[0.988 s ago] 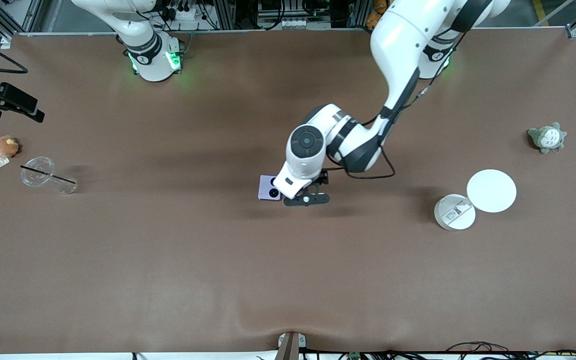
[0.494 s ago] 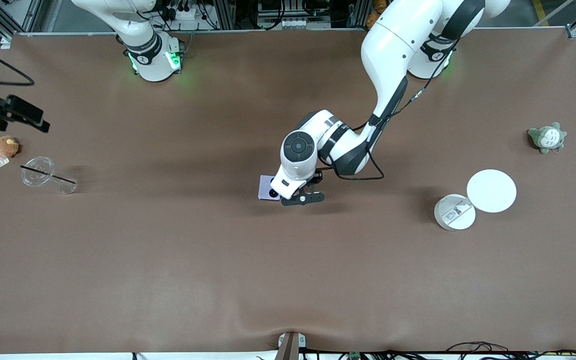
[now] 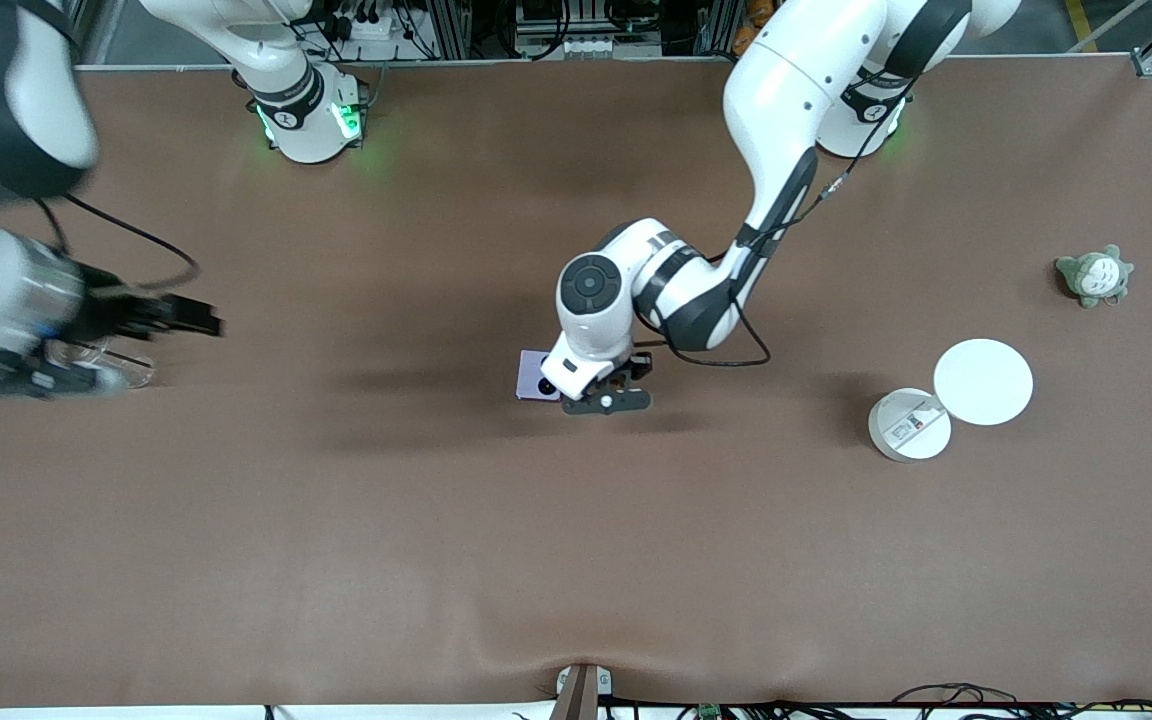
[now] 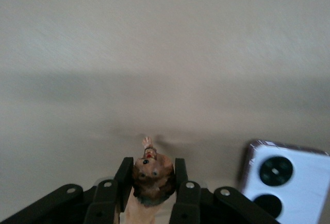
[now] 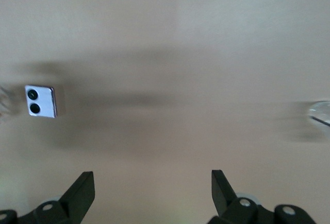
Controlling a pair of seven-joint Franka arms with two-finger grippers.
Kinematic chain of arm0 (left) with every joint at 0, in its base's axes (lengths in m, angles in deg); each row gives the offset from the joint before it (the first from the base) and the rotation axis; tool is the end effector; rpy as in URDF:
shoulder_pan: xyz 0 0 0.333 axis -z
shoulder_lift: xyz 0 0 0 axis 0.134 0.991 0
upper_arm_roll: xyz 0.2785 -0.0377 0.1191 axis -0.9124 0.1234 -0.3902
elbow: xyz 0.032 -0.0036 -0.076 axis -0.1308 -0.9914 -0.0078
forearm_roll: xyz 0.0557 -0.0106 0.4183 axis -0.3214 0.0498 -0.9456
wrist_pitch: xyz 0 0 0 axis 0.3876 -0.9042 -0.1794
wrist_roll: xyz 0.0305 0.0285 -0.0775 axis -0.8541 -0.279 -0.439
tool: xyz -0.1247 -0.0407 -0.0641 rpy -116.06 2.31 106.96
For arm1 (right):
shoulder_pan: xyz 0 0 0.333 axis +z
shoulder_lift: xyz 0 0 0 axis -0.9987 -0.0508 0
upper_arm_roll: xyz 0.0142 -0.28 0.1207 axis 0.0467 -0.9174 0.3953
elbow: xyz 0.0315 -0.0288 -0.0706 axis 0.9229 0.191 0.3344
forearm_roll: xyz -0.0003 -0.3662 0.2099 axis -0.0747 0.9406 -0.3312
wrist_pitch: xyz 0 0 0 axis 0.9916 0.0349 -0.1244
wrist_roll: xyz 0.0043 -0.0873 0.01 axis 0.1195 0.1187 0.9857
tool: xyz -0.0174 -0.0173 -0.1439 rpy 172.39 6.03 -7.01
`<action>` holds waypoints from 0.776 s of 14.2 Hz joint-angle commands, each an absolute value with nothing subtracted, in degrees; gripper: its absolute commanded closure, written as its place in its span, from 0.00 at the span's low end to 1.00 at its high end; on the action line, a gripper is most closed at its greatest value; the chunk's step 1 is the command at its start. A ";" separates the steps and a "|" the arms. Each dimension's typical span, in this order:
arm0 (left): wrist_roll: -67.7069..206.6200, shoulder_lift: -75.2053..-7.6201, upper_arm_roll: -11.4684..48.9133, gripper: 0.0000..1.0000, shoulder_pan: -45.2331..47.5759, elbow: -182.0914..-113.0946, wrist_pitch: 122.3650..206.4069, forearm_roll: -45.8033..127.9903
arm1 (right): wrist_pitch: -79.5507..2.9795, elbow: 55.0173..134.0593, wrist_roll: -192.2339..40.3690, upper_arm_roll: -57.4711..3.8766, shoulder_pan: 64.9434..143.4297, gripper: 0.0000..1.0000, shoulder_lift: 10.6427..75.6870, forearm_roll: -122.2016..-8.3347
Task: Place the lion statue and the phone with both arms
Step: 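Lift the lion with the left gripper while the right gripper grasps the phone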
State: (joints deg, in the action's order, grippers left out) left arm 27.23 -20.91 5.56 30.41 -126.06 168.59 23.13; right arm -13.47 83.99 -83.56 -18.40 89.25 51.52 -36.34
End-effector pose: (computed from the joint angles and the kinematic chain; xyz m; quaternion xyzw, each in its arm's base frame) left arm 0.5600 -0.4948 0.1724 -0.9990 -0.0185 -0.0073 0.0411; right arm 0.6309 0.0741 0.4302 -0.9907 -0.0131 0.1165 0.0684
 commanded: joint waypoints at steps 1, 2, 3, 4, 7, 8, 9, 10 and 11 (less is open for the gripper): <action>34.83 -24.92 6.20 1.00 23.70 -126.72 165.70 22.17 | -14.33 79.12 -83.25 -18.71 90.34 0.00 44.85 -37.21; 36.78 -25.37 6.28 1.00 21.59 -126.72 165.53 22.17 | -14.51 77.53 -83.16 -18.71 90.08 0.00 43.01 -37.30; 38.19 -26.24 6.29 1.00 20.09 -126.98 164.39 22.26 | -14.77 76.30 -83.16 -18.80 90.51 0.00 41.77 -37.21; 38.72 -27.30 6.29 1.00 18.94 -127.68 162.73 22.26 | -16.43 76.11 -83.68 -18.63 91.39 0.00 40.45 -37.47; 44.84 -32.91 6.46 1.00 13.94 -133.03 161.92 22.52 | -24.24 76.20 -90.86 -18.89 100.86 0.00 38.08 -36.86; 48.27 -34.41 6.55 1.00 11.92 -134.87 161.92 22.87 | -25.66 76.20 -94.12 -18.80 102.54 0.00 36.41 -36.86; 50.48 -35.12 6.55 1.00 10.68 -136.11 161.92 22.87 | -27.24 76.11 -96.50 -18.80 105.43 0.00 34.92 -36.69; 51.64 -35.39 6.55 1.00 9.88 -137.17 161.92 22.87 | -29.78 76.11 -99.31 -18.97 108.42 0.00 33.51 -36.51; 52.35 -35.39 6.46 1.00 8.92 -137.96 161.92 22.79 | -32.24 76.11 -102.73 -18.97 110.19 0.00 31.93 -35.99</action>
